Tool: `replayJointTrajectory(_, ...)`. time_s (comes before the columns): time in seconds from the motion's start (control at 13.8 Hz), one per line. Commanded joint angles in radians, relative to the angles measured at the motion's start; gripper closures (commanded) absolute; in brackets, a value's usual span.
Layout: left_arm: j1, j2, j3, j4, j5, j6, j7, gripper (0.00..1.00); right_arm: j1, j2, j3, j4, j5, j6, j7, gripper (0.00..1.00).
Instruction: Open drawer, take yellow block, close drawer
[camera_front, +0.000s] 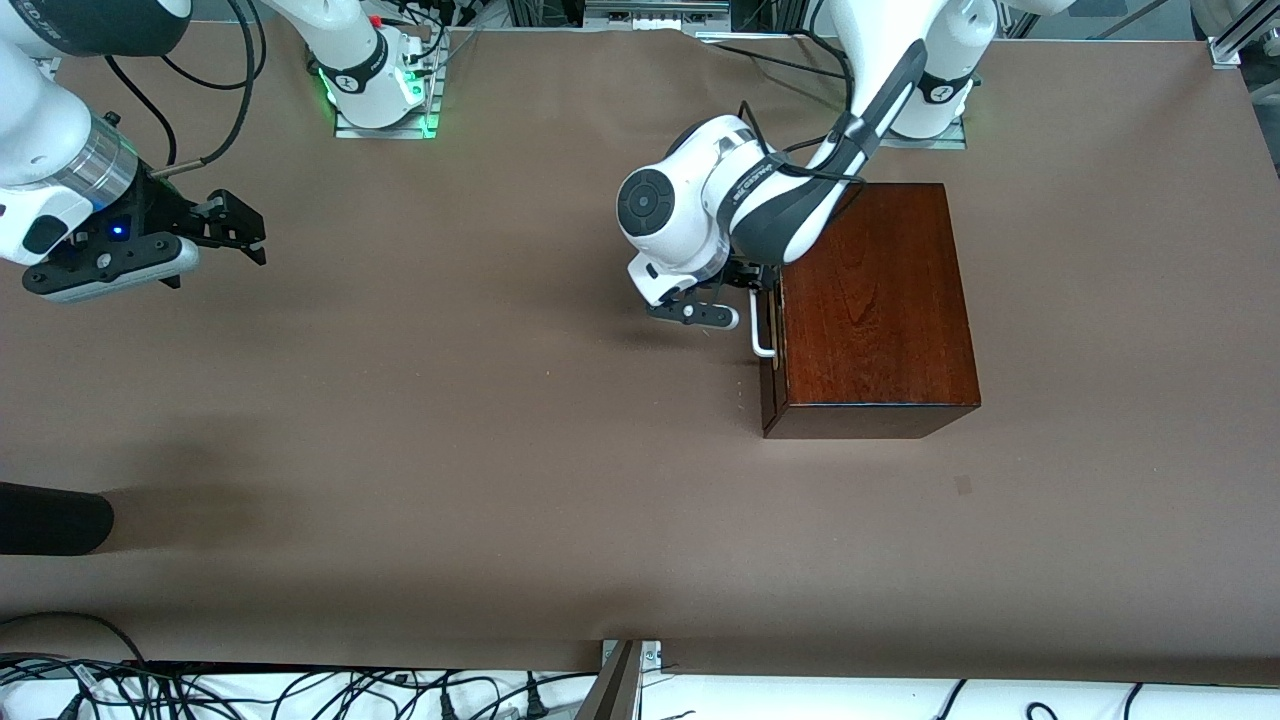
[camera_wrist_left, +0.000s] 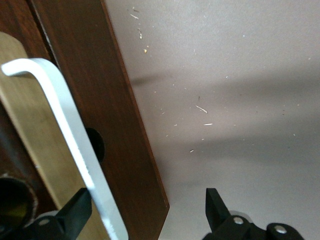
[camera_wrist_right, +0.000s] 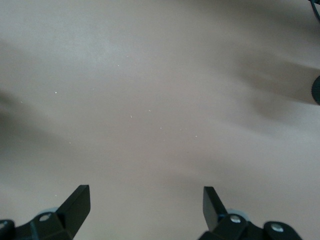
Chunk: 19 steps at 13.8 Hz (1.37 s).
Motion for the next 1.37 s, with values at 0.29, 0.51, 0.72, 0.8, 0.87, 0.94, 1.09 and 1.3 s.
replayJointTrajectory(0.29,-0.024,0.054,0.006,-0.007,0.056,0.065,-0.066,0.0,-0.008,0.008,0.006,0.018,-0.003,-0.019,0.013,0.0)
replayJointTrajectory(0.51,-0.038,0.065,0.006,-0.002,0.062,0.108,-0.092,0.0,-0.008,0.008,0.006,0.018,-0.003,-0.019,0.013,0.0)
replayJointTrajectory(0.72,-0.055,0.067,0.004,0.009,0.045,0.171,-0.146,0.0,-0.008,0.008,0.006,0.018,-0.003,-0.019,0.013,0.0)
replayJointTrajectory(0.8,-0.063,0.071,0.004,0.01,0.044,0.202,-0.166,0.0,-0.008,0.008,0.006,0.018,-0.003,-0.019,0.013,0.0)
replayJointTrajectory(0.87,-0.067,0.08,0.004,0.019,0.042,0.234,-0.175,0.0,-0.008,0.008,0.006,0.018,-0.003,-0.019,0.013,0.0)
replayJointTrajectory(0.94,-0.067,0.094,0.004,0.032,0.032,0.271,-0.187,0.0,-0.008,0.008,0.006,0.018,-0.003,-0.019,0.013,0.0)
replayJointTrajectory(1.09,-0.081,0.12,0.004,0.046,-0.033,0.347,-0.22,0.0,-0.008,0.008,0.006,0.018,-0.003,-0.019,0.013,0.0)
replayJointTrajectory(1.3,-0.095,0.136,0.004,0.081,-0.05,0.389,-0.221,0.0,-0.008,0.008,0.006,0.018,-0.003,-0.019,0.013,0.0)
